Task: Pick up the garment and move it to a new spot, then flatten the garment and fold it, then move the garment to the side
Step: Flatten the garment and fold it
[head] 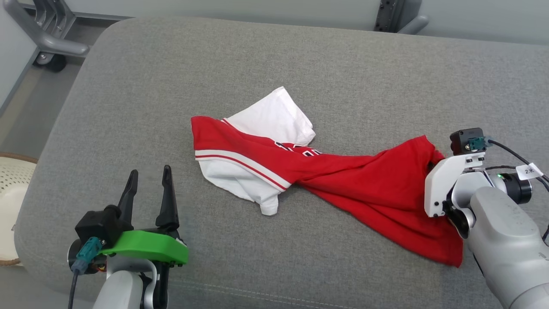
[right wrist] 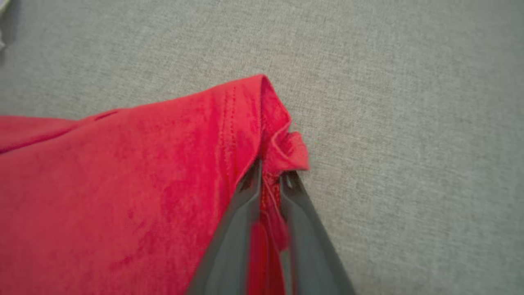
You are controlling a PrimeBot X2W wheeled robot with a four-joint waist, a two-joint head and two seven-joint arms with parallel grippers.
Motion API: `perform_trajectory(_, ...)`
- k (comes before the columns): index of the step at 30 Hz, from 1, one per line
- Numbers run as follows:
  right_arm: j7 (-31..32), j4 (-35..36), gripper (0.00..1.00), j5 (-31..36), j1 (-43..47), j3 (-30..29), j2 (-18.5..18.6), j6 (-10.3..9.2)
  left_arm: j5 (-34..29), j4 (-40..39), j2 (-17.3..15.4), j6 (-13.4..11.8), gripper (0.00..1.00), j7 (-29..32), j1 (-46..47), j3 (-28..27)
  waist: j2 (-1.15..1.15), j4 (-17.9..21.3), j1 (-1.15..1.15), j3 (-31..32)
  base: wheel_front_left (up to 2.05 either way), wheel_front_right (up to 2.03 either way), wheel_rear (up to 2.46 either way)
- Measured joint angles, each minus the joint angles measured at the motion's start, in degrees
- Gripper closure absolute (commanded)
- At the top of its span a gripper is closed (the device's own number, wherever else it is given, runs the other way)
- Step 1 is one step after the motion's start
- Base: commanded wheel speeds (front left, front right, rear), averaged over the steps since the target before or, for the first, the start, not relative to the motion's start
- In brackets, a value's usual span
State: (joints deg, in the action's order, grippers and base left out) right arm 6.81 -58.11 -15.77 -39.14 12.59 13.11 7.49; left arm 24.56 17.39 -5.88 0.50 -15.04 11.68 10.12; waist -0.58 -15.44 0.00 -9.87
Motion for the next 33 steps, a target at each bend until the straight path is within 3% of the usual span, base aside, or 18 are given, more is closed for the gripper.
perform_trajectory(1, -0.36, -0.31, 1.0, -0.34, -0.1, 0.48, 0.09, 0.01, -0.01, -0.21, 0.0, 0.0, 0.0, 0.0, -0.13, -0.11, 0.0, -0.11, 0.0, 0.08, 0.0, 0.0, 0.0)
perform_trajectory(13, -12.85, -2.2, 1.0, 1.92, -11.46, 2.68, 3.68, 0.05, -0.45, -1.83, 0.13, 0.01, 0.0, 0.0, -0.16, -0.65, 0.0, -0.44, 0.0, -0.72, 0.0, 0.0, 0.0)
perform_trajectory(22, -20.63, -1.38, 1.0, 4.78, -17.68, 6.2, 3.37, 0.05, -0.51, -1.81, 0.9, 0.05, 0.0, 0.01, -0.24, -0.13, 0.0, -0.51, 0.0, -0.54, 0.0, 0.0, 0.0)
perform_trajectory(27, -21.63, 4.89, 1.0, 2.87, -12.56, 11.94, 3.09, 0.05, -0.48, -2.04, 1.02, -0.29, 0.0, 0.01, -1.27, -1.0, 0.0, 0.85, 0.0, -0.56, 0.0, 0.0, 0.0)
perform_trajectory(33, -21.86, 19.75, 1.0, 1.19, -1.66, 14.33, 5.55, 0.04, -0.51, -2.67, 1.0, -0.36, 0.0, 0.0, -1.59, -1.86, 0.0, 3.61, 0.0, -0.88, 0.0, 0.0, 0.0)
